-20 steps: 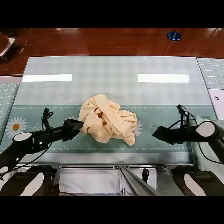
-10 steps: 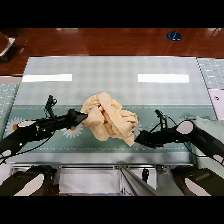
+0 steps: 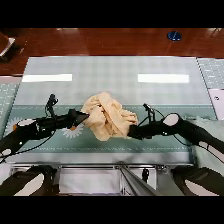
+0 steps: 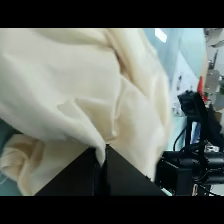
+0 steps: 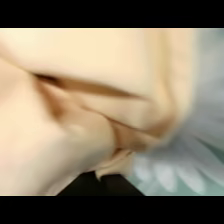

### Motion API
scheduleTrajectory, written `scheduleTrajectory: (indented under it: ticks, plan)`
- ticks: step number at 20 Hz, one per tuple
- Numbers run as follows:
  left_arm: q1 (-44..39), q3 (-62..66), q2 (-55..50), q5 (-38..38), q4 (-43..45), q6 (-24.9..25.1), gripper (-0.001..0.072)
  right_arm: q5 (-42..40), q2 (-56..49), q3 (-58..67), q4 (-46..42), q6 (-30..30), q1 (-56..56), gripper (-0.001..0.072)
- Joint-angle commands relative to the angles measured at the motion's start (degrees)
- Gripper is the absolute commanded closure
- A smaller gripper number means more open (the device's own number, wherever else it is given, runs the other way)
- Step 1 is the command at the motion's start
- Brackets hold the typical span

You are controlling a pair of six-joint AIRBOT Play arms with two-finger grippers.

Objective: Fold the shirts.

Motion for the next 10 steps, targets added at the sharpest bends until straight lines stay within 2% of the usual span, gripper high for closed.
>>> scheduleTrajectory:
  ticks: [1, 3, 6, 8, 10]
  plan:
    - [5.3, 4.9, 1.9, -7.3, 0.0, 0.1, 0.0685, 7.0, 2.2, 12.4, -6.6, -1.9, -3.8, 0.069]
    - [11.1, 13.9, 6.3, -10.8, 0.0, -0.5, 0.0686, 11.4, 6.9, 25.4, -17.0, 3.5, -9.7, 0.069]
    - [17.2, 30.5, 11.7, -8.1, 0.4, -5.0, 0.0686, 17.7, 11.4, 50.7, -28.1, 6.9, -18.1, 0.069]
    - [20.1, 43.6, 13.0, -7.6, 5.4, -9.5, 0.0686, 23.7, 12.5, 66.6, -33.3, 6.9, -21.1, 0.069]
    - [21.8, 56.2, 14.4, -7.9, 15.8, -15.4, 0.0686, 27.6, 14.9, 77.9, -39.1, 6.9, -21.8, 0.069]
